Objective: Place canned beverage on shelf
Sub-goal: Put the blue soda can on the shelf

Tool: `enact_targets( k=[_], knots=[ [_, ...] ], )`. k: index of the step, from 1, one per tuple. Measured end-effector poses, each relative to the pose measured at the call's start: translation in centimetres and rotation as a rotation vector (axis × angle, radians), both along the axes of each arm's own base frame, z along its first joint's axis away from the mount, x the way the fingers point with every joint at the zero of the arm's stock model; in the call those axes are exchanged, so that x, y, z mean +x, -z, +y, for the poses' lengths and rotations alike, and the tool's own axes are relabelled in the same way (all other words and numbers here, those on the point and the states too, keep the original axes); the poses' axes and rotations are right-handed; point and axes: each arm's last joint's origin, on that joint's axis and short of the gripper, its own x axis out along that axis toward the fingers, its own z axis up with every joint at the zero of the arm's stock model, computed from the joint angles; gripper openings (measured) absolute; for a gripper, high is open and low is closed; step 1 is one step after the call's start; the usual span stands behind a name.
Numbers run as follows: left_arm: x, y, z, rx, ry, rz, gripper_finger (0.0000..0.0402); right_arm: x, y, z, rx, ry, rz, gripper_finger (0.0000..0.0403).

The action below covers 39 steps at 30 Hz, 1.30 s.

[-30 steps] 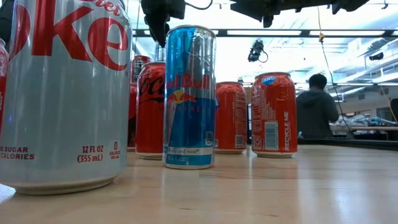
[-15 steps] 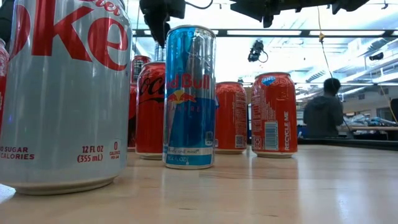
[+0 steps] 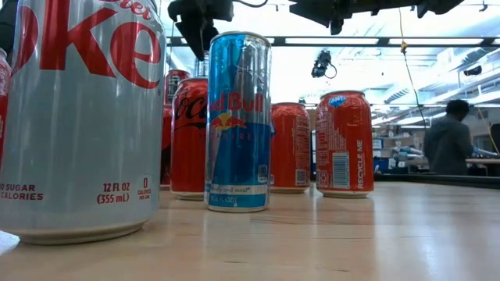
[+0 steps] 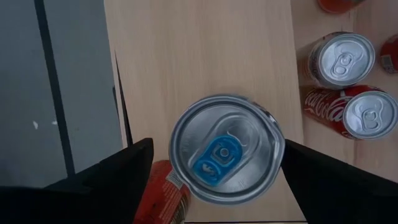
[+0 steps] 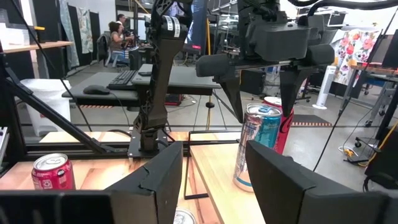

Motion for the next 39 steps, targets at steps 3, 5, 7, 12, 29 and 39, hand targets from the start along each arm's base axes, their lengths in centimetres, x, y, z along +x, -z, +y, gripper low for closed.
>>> enact_targets(
  k=[3, 5, 7, 12, 29, 39],
  knots=[
    [0.0, 0.0, -0.01, -0.001, -0.002, -0.001, 0.0357, 0.0, 0.0, 0.0, 0.0, 0.0, 0.0, 0.0185],
    [0.02, 0.01, 0.0, -0.009, -0.031, -0.007, 0.0357, 0.0, 0.0, -0.01, 0.0, 0.0, 0.0, 0.0185],
    [0.02, 0.02, 0.0, -0.02, -0.071, -0.015, 0.0357, 0.0, 0.0, 0.0, 0.0, 0.0, 0.0, 0.0185],
    [0.02, 0.02, 0.01, -0.032, -0.117, -0.026, 0.0357, 0.0, 0.0, 0.0, 0.0, -0.001, 0.0, 0.0185],
    [0.17, 0.17, 0.15, -0.061, -0.308, -0.058, 0.0261, 0.0, 0.0, 0.0, 0.0, -0.001, 0.0, 0.0185],
    [0.11, 0.14, 0.3, -0.079, -0.6, -0.114, 0.026, 0.0, 0.0, -0.01, 0.0, 0.0, 0.0, 0.0185]
  ],
)
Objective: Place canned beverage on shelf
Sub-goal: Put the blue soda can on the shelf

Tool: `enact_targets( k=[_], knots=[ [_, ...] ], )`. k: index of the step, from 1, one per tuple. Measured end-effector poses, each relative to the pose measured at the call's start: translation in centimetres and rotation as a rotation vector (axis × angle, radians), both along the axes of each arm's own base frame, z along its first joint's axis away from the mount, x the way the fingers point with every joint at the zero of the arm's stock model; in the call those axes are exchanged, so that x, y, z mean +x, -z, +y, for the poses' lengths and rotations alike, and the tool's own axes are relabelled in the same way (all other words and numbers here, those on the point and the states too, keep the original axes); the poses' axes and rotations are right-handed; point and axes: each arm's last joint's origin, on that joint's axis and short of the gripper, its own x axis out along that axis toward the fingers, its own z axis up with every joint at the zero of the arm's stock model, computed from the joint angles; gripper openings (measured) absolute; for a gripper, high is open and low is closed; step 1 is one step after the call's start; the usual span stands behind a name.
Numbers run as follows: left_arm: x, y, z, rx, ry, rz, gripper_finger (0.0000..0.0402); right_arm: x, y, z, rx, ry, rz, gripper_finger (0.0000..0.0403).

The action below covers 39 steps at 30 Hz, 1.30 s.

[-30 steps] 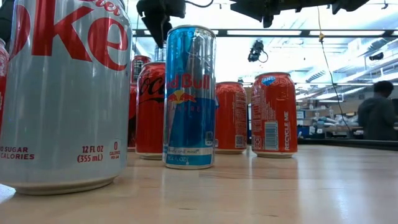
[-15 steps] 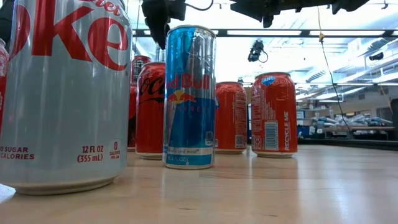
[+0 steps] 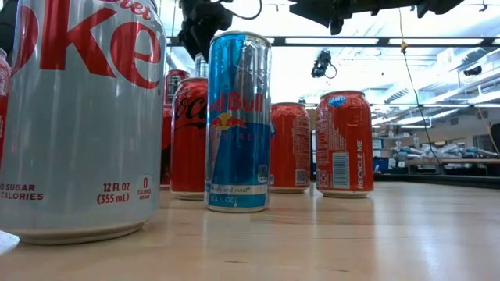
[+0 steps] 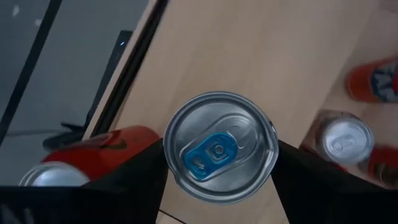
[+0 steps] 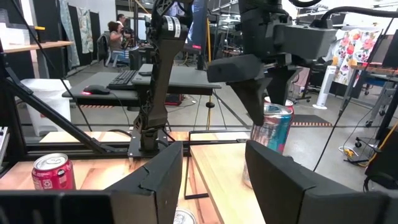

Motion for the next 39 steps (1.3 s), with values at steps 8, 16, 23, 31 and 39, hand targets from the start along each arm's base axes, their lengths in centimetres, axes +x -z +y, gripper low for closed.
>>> enact_targets(
  k=[8, 16, 23, 31, 39],
  knots=[
    [0.1, 0.0, 0.1, 0.005, -0.041, -0.016, 0.0268, 0.0, 0.0, 0.0, 0.0, 0.0, 0.0, 0.0185],
    [0.1, -0.1, 0.4, 0.02, -0.033, -0.024, 0.0314, 0.0, 0.0, 0.0, 0.0, 0.0, 0.0, 0.0185],
    [0.1, -0.1, 0.5, 0.09, 0.06, 0.024, 0.0318, 0.0, 0.0, 0.0, 0.004, 0.0, -0.001, 0.0185],
    [0.1, -0.1, 0.6, 0.119, 0.167, 0.062, 0.0317, 0.0, 0.0, 0.0, 0.004, 0.0, -0.001, 0.0185],
    [-0.2, -0.2, 1.6, 0.139, 0.105, 0.042, 0.0292, 0.0, 0.0, 0.0, 0.004, -0.001, -0.001, 0.0185]
  ],
)
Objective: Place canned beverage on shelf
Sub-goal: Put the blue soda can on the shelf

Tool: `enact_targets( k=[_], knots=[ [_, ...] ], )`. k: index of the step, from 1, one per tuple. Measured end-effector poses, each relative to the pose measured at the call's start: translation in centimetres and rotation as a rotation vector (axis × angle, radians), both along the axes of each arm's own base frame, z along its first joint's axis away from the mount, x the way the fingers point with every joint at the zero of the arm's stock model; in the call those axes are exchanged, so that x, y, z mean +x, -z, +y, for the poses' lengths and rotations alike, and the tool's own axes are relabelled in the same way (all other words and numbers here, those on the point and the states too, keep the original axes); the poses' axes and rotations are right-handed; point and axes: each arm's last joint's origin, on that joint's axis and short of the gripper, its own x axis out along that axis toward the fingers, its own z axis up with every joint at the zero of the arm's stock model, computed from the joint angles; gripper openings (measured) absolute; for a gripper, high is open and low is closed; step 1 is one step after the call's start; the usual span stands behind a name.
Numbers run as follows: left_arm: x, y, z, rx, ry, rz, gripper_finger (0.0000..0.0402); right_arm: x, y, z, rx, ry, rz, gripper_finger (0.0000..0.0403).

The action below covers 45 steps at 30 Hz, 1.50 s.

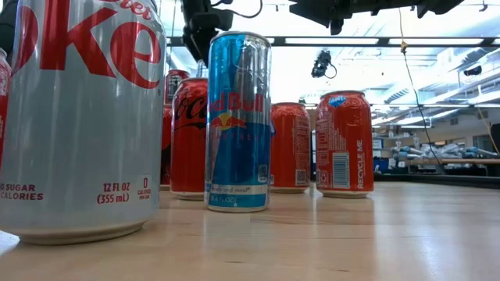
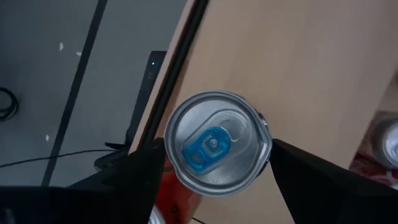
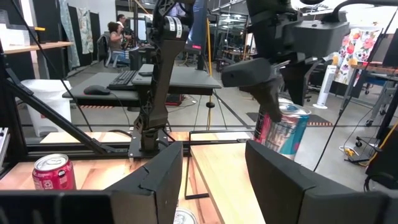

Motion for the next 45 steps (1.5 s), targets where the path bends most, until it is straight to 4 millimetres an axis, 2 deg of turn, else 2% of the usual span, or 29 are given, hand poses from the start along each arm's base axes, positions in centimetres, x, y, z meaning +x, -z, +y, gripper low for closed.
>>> enact_targets(
  k=[4, 9, 25, 33, 45],
  knots=[
    [-0.2, 0.0, 0.6, -0.005, -0.057, -0.027, 0.0277, 0.0, 0.0, 0.0, 0.0, 0.0, 0.0, 0.0185],
    [-0.3, -0.1, 0.5, -0.033, -0.03, -0.037, 0.0264, 0.0, 0.0, 0.0, 0.0, 0.0, 0.0, 0.0185],
    [-0.7, -0.2, 1.7, 0.012, -0.034, -0.03, 0.0262, 0.0, 0.0, 0.0, 0.0, 0.0, 0.0, 0.0185],
    [-0.3, -0.4, 2.0, 0.036, -0.053, -0.086, 0.0261, 0.0, 0.0, 0.0, 0.0, 0.0, 0.0, 0.0185],
    [-0.3, -0.3, 1.9, 0.031, -0.057, -0.081, 0.0261, 0.0, 0.0, 0.0, 0.0, 0.0, 0.0, 0.0185]
  ],
)
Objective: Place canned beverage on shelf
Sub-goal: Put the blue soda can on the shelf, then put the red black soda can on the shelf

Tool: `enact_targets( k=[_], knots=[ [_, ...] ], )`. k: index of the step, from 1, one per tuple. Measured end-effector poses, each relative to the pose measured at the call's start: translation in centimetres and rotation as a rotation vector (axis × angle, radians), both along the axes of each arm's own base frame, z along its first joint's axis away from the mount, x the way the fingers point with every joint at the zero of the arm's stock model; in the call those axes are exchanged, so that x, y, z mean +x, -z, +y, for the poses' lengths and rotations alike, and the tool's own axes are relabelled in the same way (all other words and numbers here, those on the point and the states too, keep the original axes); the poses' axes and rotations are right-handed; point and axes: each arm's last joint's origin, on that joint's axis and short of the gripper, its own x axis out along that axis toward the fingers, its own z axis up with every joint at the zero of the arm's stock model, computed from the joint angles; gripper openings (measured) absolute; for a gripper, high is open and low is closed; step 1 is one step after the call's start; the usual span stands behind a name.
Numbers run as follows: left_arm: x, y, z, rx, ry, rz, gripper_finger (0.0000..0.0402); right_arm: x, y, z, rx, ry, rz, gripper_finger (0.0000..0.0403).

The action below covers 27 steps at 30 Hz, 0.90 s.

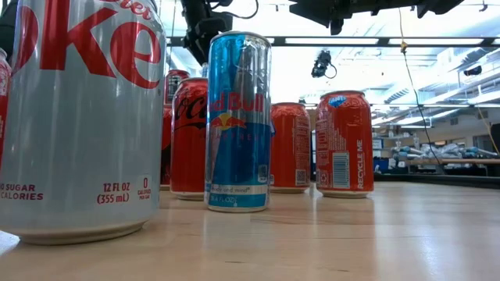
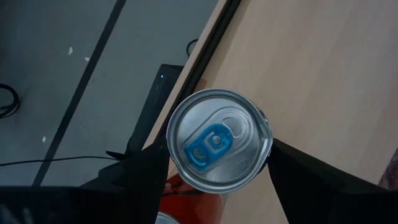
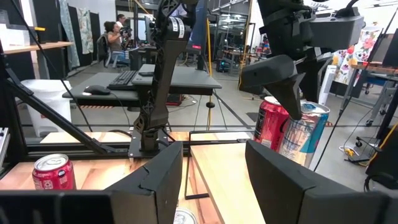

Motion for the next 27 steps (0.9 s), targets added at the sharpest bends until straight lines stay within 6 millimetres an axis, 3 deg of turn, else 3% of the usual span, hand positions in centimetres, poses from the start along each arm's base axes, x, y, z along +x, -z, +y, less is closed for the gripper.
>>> enact_targets(
  k=[6, 15, 27],
  knots=[
    [0.0, 0.0, -0.1, -0.021, 0.013, -0.011, 0.0266, 0.0, 0.0, 0.0, 0.0, 0.0, 0.0, 0.0185],
    [0.1, 0.0, -0.1, -0.024, 0.02, -0.01, 0.0313, 0.0, 0.0, 0.0, 0.0, 0.0, 0.0, 0.0185],
    [-0.3, -1.1, -1.0, 0.05, 0.075, -0.019, 0.0315, 0.0, 0.0, 0.0, 0.0, 0.0, 0.0, 0.0185]
  ],
)
